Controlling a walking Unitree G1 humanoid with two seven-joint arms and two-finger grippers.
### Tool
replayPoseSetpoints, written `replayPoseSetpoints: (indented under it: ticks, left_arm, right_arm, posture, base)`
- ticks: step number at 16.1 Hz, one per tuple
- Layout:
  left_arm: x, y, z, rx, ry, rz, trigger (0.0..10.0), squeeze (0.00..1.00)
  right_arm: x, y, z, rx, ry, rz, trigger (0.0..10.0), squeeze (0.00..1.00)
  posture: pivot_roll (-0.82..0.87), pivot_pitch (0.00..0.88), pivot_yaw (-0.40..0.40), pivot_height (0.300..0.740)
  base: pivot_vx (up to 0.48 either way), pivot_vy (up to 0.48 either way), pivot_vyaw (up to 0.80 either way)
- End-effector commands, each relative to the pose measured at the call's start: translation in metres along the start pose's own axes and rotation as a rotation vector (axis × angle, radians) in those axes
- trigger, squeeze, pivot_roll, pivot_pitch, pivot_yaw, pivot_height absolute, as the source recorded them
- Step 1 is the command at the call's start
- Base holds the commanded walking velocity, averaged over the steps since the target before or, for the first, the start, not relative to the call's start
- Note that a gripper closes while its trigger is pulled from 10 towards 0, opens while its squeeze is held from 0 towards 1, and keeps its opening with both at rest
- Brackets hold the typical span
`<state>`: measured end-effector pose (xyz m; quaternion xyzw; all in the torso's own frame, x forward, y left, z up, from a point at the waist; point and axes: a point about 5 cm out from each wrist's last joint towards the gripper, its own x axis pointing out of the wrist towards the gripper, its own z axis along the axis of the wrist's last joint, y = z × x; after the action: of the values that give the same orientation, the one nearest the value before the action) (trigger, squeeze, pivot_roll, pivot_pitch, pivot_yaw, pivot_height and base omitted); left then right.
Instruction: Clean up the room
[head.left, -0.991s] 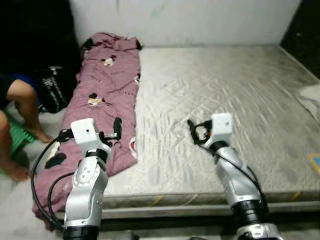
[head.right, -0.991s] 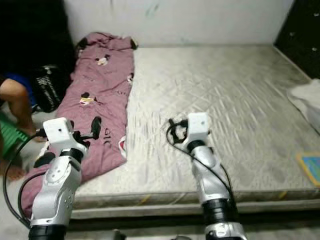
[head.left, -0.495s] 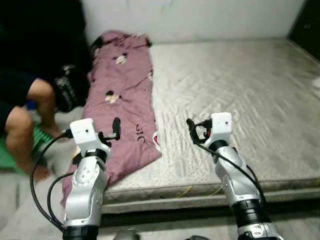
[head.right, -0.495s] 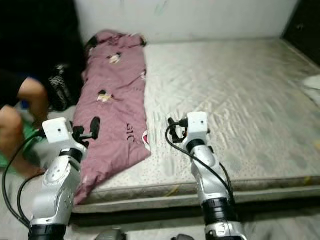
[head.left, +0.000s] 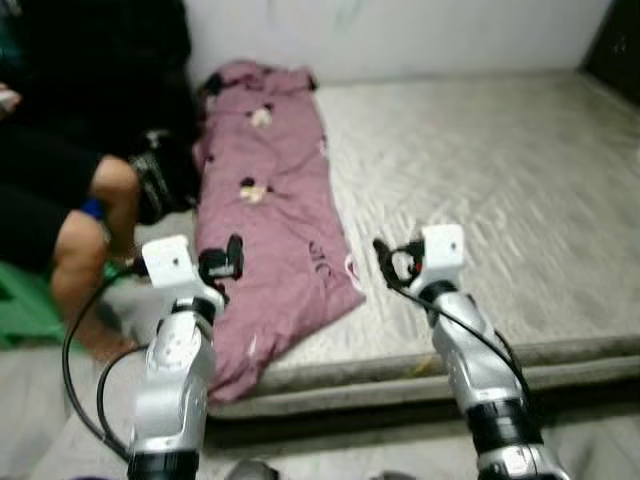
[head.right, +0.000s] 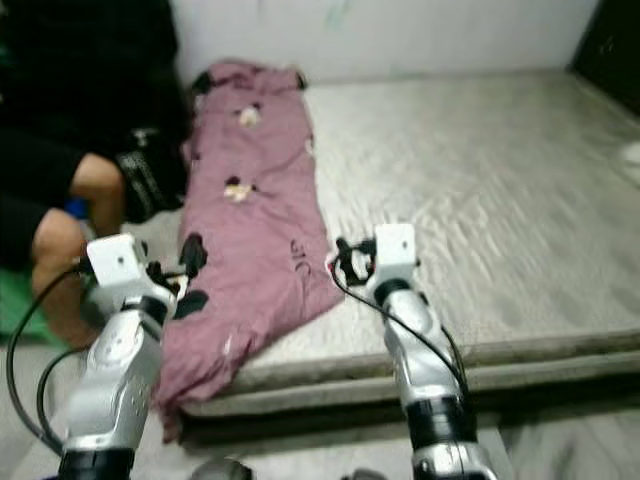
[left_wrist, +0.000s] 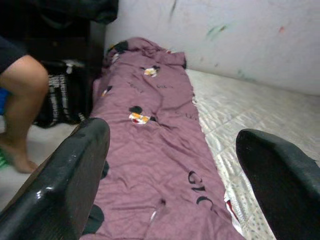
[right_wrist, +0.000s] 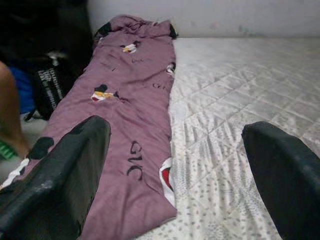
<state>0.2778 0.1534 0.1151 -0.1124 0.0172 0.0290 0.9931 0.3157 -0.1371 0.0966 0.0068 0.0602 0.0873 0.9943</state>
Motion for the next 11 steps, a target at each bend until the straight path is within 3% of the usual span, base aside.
replayPoseSetpoints:
  ticks: [1,4,5,11]
  left_arm:
    - [-0.0002,0.0081,0.0041,0.021,-0.012,0.031,10.0,0.0]
    - [-0.0003,0.0083,0.0049,0.023,-0.019,0.032,10.0,0.0]
    - [-0.0008,0.0096,0.0064,0.049,-0.027,0.046,10.0,0.0]
    - [-0.0004,0.0086,0.0062,0.022,-0.027,0.033,10.0,0.0]
  right_arm:
    - [0.0039,0.0109,0.0066,0.008,-0.02,0.029,10.0,0.0]
    - [0.0042,0.0113,0.0059,0.007,-0.015,0.034,10.0,0.0]
    - [0.0043,0.0117,0.0057,0.007,-0.013,0.036,10.0,0.0]
    - [0.0047,0.0123,0.0055,0.005,-0.012,0.041,10.0,0.0]
  posture:
    - [-0.01,0.0,0.023,0.74]
    - [-0.01,0.0,0.021,0.74]
    - [-0.01,0.0,0.021,0.74]
    - [-0.01,0.0,0.023,0.74]
  base:
    - [0.0,0.48,0.0]
    - [0.0,0.48,0.0]
    - [0.0,0.0,0.0]
    - [0.0,0.0,0.0]
